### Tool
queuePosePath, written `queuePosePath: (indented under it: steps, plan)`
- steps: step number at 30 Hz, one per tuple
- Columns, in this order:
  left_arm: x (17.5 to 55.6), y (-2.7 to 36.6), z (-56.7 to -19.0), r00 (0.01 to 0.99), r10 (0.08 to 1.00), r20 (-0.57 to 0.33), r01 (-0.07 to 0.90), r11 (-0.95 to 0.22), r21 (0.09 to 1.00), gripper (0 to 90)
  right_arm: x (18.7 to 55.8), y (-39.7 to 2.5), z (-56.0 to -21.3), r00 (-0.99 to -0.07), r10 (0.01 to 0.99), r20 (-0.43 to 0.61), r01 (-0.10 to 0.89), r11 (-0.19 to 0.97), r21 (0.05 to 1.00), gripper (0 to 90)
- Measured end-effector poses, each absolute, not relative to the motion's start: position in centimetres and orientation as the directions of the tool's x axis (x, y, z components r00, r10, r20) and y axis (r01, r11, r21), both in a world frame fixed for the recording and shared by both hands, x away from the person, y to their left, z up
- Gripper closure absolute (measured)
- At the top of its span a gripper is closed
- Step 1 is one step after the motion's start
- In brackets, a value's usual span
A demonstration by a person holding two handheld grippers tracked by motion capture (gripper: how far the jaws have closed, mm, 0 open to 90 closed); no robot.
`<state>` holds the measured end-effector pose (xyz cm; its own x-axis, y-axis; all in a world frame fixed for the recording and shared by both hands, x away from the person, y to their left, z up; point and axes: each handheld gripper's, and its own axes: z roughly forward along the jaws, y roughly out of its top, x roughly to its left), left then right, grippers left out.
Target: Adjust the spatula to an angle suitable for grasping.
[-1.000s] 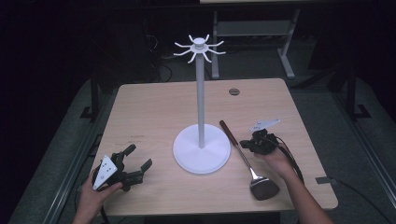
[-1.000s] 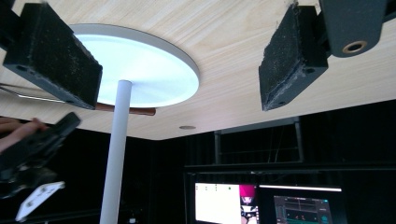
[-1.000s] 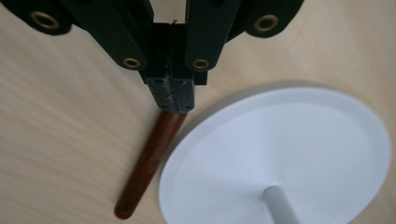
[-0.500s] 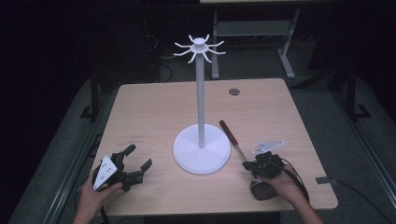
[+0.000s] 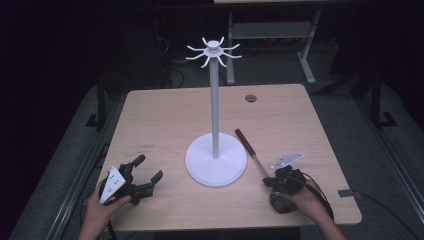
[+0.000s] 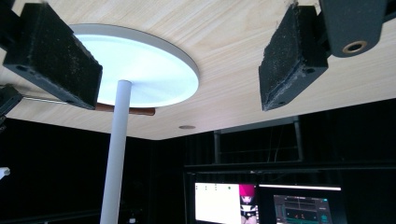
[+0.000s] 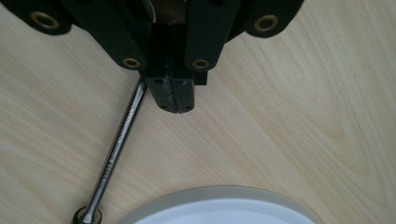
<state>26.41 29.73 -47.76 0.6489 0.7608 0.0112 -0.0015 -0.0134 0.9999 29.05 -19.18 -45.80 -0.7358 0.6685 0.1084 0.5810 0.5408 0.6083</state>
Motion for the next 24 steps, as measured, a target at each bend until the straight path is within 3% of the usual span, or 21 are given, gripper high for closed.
queuePosePath:
  steps: [24]
  plan:
    - [26.4, 29.7, -47.8, 0.649, 0.76, 0.008, -0.001, -0.01, 1.0, 12.8, 30.4, -22.8, -45.7, -0.665, 0.741, 0.091, 0.629, 0.491, 0.602, 89.7]
